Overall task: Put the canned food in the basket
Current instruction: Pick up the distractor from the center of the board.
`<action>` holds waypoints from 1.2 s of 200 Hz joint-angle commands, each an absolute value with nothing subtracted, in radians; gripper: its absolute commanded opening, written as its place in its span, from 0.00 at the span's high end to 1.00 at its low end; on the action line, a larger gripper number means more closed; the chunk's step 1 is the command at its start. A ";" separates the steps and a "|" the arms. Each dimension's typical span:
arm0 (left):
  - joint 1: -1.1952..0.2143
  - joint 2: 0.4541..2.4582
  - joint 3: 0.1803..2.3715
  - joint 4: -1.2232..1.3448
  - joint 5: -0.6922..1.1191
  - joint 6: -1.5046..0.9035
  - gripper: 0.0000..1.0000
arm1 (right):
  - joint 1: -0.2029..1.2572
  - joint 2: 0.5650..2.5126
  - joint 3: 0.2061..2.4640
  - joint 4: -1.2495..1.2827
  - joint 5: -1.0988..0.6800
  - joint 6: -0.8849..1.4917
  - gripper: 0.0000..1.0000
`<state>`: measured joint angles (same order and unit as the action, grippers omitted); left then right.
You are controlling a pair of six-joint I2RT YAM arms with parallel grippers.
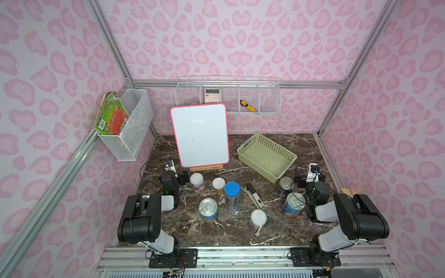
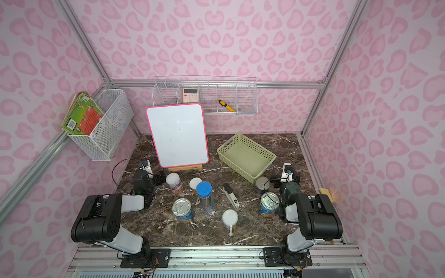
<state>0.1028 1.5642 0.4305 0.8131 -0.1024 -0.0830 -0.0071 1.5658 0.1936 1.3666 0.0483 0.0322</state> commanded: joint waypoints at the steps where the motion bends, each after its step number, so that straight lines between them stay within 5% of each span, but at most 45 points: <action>1: 0.104 1.560 0.431 0.818 -0.100 -0.086 0.01 | -0.008 1.565 0.195 1.378 0.035 0.034 0.00; 115: 0.100 1.537 0.429 0.848 -0.124 -0.065 0.01 | -0.016 1.536 0.183 1.381 0.046 0.051 0.00; 144: 0.039 1.305 0.600 0.366 -0.260 -0.100 0.01 | -0.016 1.343 0.175 1.228 0.165 0.095 0.00; 170: -0.077 1.131 0.769 0.037 -0.398 -0.049 0.01 | -0.009 1.172 0.335 0.763 0.246 0.194 0.00; 189: -0.169 1.052 0.994 -0.368 -0.320 -0.041 0.01 | 0.023 1.092 0.458 0.471 0.312 0.223 0.00; 215: -0.472 1.102 1.381 -0.866 -0.237 -0.064 0.01 | 0.091 1.019 0.646 0.177 0.375 0.222 0.00; 240: -0.711 1.280 1.703 -1.153 -0.113 -0.182 0.01 | 0.138 1.144 0.984 -0.179 0.212 0.209 0.00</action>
